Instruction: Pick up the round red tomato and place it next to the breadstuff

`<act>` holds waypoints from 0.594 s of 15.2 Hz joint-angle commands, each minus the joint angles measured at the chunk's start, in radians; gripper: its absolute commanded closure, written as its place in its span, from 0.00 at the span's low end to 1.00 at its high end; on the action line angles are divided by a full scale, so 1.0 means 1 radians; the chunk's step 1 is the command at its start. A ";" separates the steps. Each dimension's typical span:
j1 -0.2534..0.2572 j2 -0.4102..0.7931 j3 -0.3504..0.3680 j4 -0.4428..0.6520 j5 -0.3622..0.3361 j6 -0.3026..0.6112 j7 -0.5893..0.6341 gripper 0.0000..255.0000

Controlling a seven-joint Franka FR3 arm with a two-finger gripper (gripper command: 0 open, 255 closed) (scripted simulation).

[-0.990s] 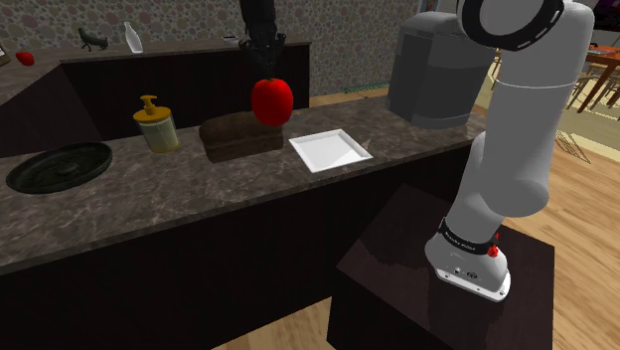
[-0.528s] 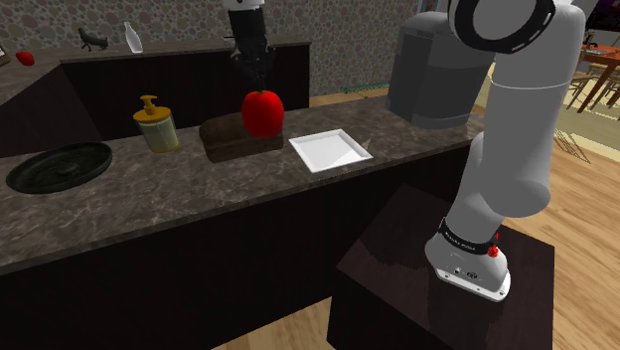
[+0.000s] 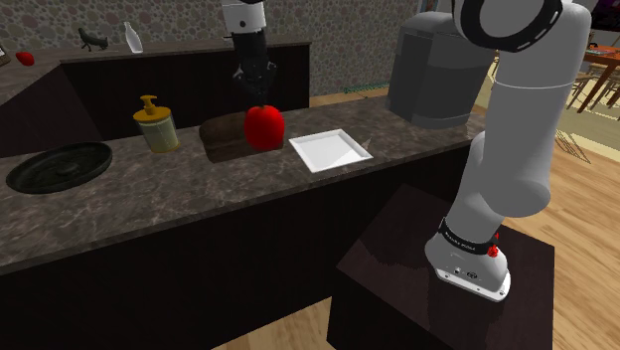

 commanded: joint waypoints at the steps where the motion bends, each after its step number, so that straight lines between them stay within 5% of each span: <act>1: 0.000 -0.009 0.000 -0.041 0.000 0.033 0.000 1.00; 9: 0.000 -0.015 0.000 -0.156 0.000 0.142 0.002 1.00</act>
